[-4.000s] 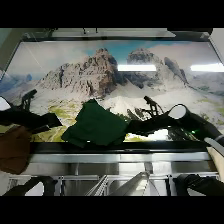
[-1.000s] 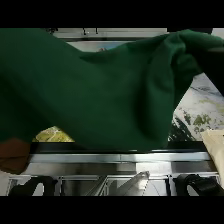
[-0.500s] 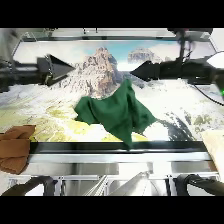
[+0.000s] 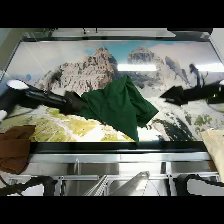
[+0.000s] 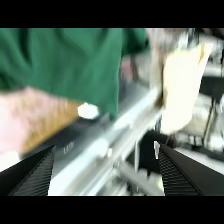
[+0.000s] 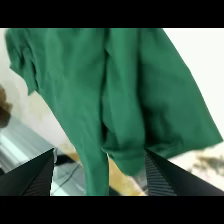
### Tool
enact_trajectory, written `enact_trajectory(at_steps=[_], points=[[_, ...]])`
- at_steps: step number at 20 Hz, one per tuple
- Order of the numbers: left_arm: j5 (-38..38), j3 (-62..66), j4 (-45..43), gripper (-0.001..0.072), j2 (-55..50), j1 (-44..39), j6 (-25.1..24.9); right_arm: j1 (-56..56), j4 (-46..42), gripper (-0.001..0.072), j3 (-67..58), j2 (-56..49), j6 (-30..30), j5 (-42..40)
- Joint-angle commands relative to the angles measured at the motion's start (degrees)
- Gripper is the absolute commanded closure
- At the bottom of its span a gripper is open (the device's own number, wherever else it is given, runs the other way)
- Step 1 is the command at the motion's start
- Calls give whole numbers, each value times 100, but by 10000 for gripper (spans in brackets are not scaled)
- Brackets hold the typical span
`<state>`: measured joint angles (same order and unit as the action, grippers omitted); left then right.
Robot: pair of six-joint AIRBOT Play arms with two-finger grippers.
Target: Fold the shirts.
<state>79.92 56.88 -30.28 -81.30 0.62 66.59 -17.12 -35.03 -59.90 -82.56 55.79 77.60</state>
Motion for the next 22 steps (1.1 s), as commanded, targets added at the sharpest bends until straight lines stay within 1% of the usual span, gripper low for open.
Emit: enact_trajectory(at_steps=[1, 3, 5, 6, 10, 12, 13, 14, 15, 17, 18, 19, 20, 21, 22], points=[[-925, -627, -9, -5, -238, -667, -208, -109, 33, 114, 1099, -24, -9, -83], [-1268, -511, -9, -5, -498, -782, -208, 120, 214, 115, 1561, -26, -52, -457], [-1287, -175, -7, -5, -876, -787, -208, 459, 280, 114, 1735, -66, -44, -1001], [-1255, 15, -7, -5, -1073, -787, -205, 629, 354, 114, 1738, -120, -37, -1196], [-828, 686, 24, -5, -1753, -1023, -208, 1134, 1263, 114, 1722, -446, -68, -1982], [-831, 835, -11, -5, -1939, -1167, -203, 1147, 1700, 115, 1690, -511, -424, -2133], [-833, 894, -24, -5, -2022, -1215, -205, 1143, 1851, 142, 1650, -511, -568, -2149], [-831, 962, -22, -5, -2109, -1244, -203, 1145, 1906, 314, 1591, -511, -656, -2144], [-807, 1071, -22, -4, -2221, -1272, -201, 1145, 1908, 443, 1545, -511, -656, -2146], [-798, 1246, -9, -5, -2435, -1276, -66, 1150, 1967, 459, 1517, -511, -656, -2149], [-798, 1329, 0, -4, -2531, -1274, 17, 1150, 1965, 484, 1517, -511, -658, -2162], [-789, 1408, 2, -4, -2608, -1274, 59, 1150, 1965, 591, 1517, -511, -669, -2166], [-793, 1482, 0, 0, -2664, -1274, 61, 1152, 1965, 677, 1517, -511, -748, -2164], [-780, 1561, -2, 15, -2717, -1279, 87, 1150, 1965, 677, 1517, -511, -769, -2166], [-708, 1657, -7, 15, -2774, -1322, 170, 1150, 1965, 677, 1517, -511, -785, -2166]])
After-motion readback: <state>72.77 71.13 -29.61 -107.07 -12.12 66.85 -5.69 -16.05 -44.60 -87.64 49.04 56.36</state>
